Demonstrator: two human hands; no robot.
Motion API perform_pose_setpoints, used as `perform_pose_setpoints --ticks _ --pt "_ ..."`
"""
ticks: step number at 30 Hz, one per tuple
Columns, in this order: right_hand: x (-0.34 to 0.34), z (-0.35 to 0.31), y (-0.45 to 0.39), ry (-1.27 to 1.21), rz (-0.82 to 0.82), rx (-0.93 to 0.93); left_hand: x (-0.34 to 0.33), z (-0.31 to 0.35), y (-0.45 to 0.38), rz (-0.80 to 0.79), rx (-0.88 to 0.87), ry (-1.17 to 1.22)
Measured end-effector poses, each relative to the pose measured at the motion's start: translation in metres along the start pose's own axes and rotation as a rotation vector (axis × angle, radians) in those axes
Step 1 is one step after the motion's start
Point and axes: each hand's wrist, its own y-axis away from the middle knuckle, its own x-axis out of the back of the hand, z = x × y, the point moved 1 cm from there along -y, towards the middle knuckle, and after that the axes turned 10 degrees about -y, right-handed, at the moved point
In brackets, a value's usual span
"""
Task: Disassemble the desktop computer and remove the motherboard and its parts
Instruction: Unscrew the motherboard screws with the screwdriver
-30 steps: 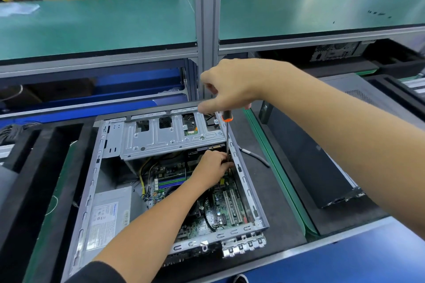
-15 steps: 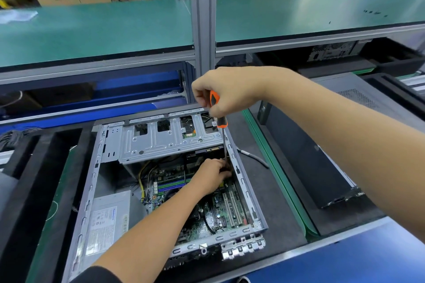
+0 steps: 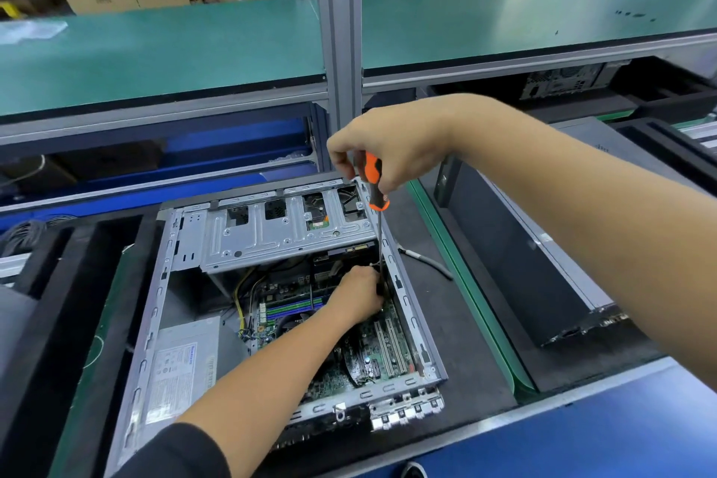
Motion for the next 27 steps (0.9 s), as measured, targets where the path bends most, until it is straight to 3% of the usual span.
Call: perform_pose_setpoints --ticks 4,11,18,27 --pt "0.000 0.001 0.001 -0.054 -0.028 -0.009 -0.002 0.002 -0.002 -0.003 0.030 -0.069" --pt "-0.008 -0.002 -0.010 0.204 0.128 -0.178 -0.005 0.001 -0.001 0.044 0.037 -0.041" --pt "-0.006 0.002 -0.006 0.062 0.190 0.027 -0.005 0.002 0.000 0.049 0.038 -0.009" --pt "-0.007 0.015 0.002 -0.068 0.220 0.001 -0.006 0.007 -0.001 0.061 0.052 -0.059"
